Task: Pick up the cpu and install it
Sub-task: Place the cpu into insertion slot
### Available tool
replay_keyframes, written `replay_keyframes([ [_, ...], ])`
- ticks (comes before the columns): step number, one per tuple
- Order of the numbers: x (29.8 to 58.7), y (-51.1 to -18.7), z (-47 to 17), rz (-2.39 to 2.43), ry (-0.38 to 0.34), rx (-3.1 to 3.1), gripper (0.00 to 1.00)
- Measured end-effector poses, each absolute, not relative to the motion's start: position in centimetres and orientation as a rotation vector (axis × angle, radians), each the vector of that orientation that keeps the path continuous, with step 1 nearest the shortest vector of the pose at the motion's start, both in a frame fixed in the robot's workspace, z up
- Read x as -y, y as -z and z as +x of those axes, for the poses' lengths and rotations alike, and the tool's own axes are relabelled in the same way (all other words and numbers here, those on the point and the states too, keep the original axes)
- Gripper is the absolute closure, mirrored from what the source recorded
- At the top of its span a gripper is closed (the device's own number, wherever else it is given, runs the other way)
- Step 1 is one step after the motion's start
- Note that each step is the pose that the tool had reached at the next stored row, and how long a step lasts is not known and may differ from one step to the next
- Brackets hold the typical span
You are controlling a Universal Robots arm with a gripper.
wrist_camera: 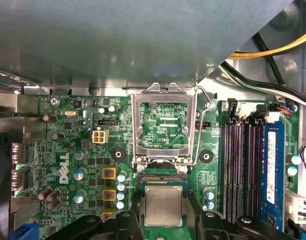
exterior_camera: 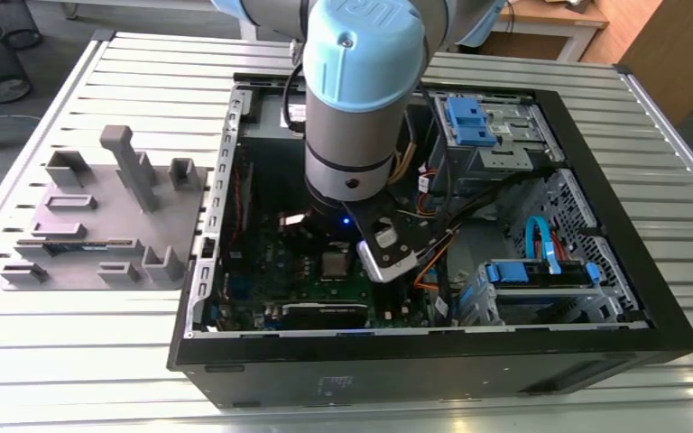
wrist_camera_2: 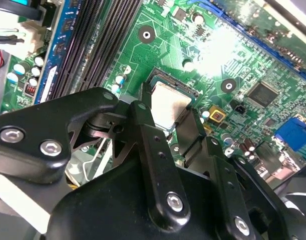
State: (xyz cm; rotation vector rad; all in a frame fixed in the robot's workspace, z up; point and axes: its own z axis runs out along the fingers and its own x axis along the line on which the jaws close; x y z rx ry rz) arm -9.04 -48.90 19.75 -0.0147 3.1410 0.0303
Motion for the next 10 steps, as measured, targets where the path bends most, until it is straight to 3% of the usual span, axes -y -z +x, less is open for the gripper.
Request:
replay_keyframes([
  [10,48.92,-19.55,-9.19,-0.024,-0.035,-3.140,0.55],
])
